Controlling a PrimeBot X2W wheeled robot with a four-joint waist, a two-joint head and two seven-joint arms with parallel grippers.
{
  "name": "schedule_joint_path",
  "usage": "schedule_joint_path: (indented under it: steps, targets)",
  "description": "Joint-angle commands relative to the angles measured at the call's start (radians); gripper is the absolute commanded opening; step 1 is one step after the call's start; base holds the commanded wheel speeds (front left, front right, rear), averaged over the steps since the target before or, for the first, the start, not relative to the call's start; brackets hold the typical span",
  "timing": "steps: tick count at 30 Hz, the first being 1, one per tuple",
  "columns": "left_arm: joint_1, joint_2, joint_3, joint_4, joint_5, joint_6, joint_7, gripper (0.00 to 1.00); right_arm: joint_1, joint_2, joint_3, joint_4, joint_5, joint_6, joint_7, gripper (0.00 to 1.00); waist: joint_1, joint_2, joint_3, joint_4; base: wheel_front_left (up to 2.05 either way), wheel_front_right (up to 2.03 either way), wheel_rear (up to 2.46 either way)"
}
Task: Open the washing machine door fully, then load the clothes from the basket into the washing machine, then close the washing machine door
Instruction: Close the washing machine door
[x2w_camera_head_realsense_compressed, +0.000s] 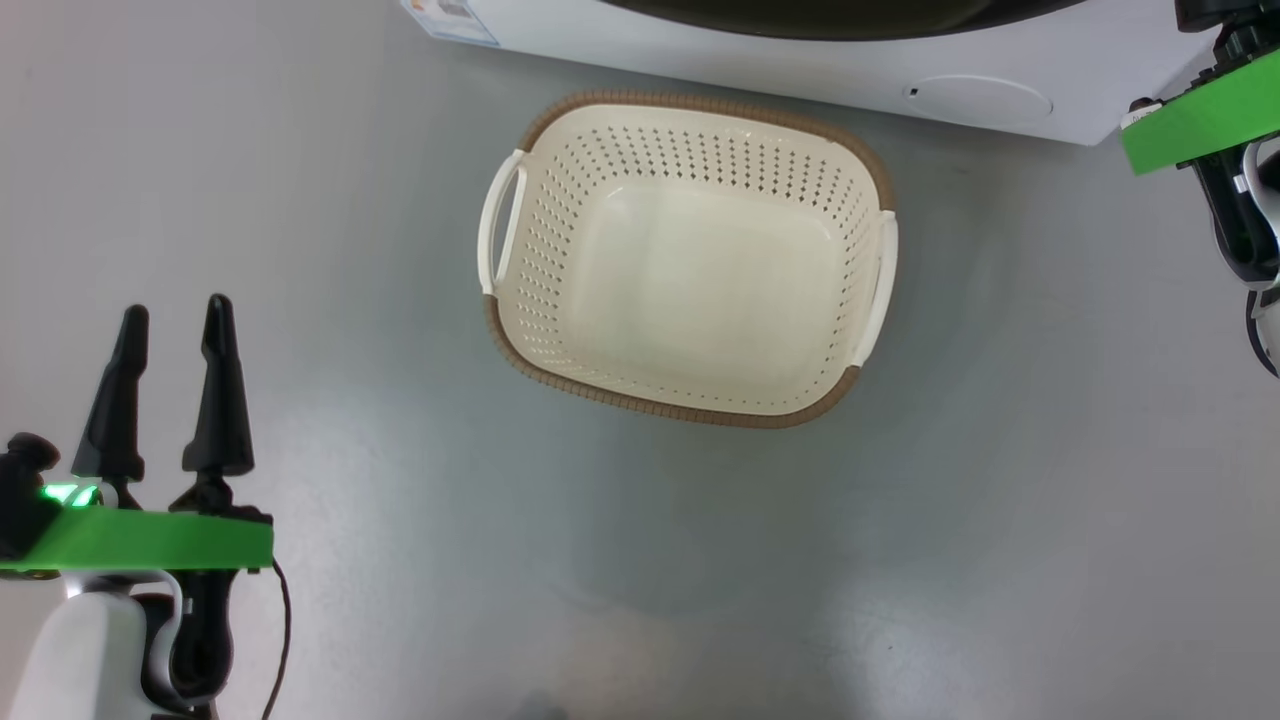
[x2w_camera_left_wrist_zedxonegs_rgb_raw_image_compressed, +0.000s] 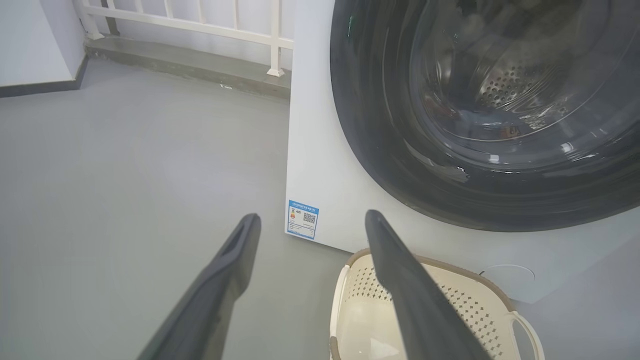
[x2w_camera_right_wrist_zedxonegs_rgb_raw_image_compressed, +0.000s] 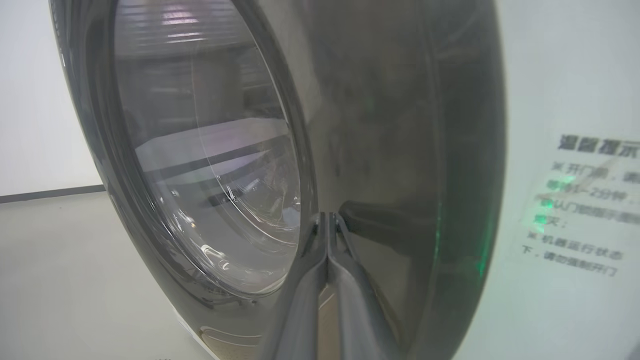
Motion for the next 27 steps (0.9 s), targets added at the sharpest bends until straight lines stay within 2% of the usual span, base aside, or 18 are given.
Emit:
schedule_joint_path:
  steps: [1,7,11,12,13,14,27]
  targets:
    - [-0.006,0.041,0.034,-0.012,-0.001,0.001,-0.006,1.00,0.011,-0.008,-0.020,-0.014,0.000,-0.019,-0.001,0.00,0.0000,0.0000,-0.010,-0.007,0.00,0.00,0.00]
    - [0.001,0.048,0.035,-0.010,0.003,0.001,-0.006,1.00,0.061,0.006,-0.027,-0.038,0.001,-0.019,-0.001,0.00,0.0000,0.0000,-0.049,-0.026,0.00,0.00,0.00]
    - [0.008,0.048,0.032,-0.008,0.006,0.001,-0.006,1.00,0.109,0.015,-0.031,-0.070,0.003,-0.019,-0.001,0.43,0.0000,0.0000,-0.085,-0.041,0.00,0.00,0.00]
    - [0.011,0.047,0.031,-0.007,0.008,0.001,-0.006,1.00,0.121,0.016,-0.030,-0.077,0.003,-0.019,-0.001,0.57,0.0000,0.0000,-0.094,-0.044,0.00,0.00,0.00]
    - [0.014,0.046,0.031,-0.007,0.009,0.001,-0.006,1.00,0.132,0.016,-0.028,-0.084,0.003,-0.019,-0.001,0.89,0.0000,0.0000,-0.103,-0.048,0.00,0.00,0.00]
    - [0.016,0.047,0.031,-0.006,0.010,0.001,-0.006,1.00,0.143,0.017,-0.024,-0.092,0.001,-0.019,-0.001,1.00,0.0000,0.0000,-0.112,-0.052,0.00,0.00,0.00]
    - [0.049,0.045,0.030,-0.002,0.023,0.001,-0.006,1.00,0.287,0.035,0.040,-0.157,-0.003,-0.019,-0.001,1.00,0.0000,0.0000,-0.232,-0.115,0.00,0.00,0.00]
